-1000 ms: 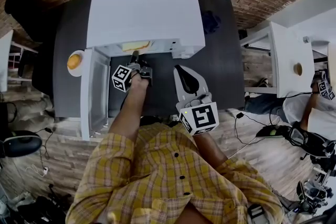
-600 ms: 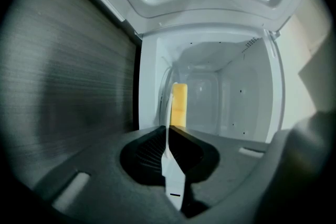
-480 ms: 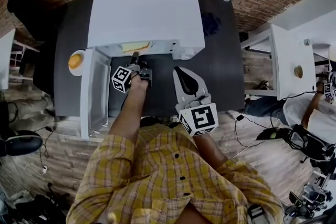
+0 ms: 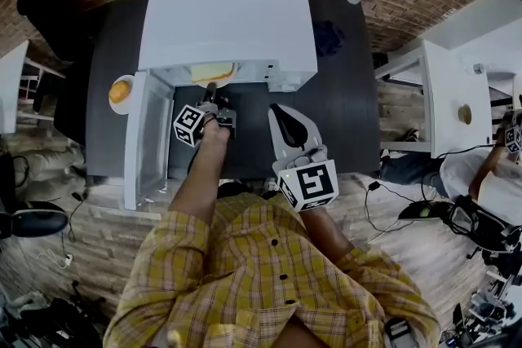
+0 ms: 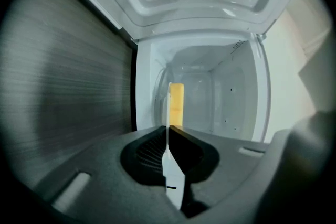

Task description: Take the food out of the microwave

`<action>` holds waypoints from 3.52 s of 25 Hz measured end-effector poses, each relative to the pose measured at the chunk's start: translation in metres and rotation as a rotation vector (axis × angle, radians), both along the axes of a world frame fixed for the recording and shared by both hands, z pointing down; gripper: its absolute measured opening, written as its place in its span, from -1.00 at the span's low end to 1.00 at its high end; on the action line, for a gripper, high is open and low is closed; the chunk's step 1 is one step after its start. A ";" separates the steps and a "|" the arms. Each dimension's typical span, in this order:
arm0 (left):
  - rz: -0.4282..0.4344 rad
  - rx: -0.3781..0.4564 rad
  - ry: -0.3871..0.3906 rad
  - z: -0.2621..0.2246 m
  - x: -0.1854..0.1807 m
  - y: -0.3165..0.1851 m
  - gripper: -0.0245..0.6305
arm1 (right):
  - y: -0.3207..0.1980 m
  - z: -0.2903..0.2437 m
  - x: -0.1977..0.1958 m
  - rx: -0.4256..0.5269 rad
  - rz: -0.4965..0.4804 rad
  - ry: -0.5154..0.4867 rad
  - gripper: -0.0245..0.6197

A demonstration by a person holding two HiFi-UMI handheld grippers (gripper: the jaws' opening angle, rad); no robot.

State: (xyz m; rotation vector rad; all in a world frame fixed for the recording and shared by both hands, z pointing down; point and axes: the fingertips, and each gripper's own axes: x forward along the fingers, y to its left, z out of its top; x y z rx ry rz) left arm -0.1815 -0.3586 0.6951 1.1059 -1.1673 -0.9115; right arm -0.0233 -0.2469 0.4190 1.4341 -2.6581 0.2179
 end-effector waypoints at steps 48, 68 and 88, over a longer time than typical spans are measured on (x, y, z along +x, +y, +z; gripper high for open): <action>-0.016 0.144 0.010 -0.163 0.015 0.151 -0.90 | 0.064 -0.026 -0.011 0.055 -0.094 -0.053 -0.91; -0.017 0.204 0.012 -0.246 0.028 0.184 -0.90 | 0.071 -0.041 -0.016 0.080 -0.105 -0.060 -0.91; -0.027 0.312 0.057 -0.304 0.030 0.186 -0.89 | 0.056 -0.052 -0.026 0.096 -0.115 -0.063 -0.91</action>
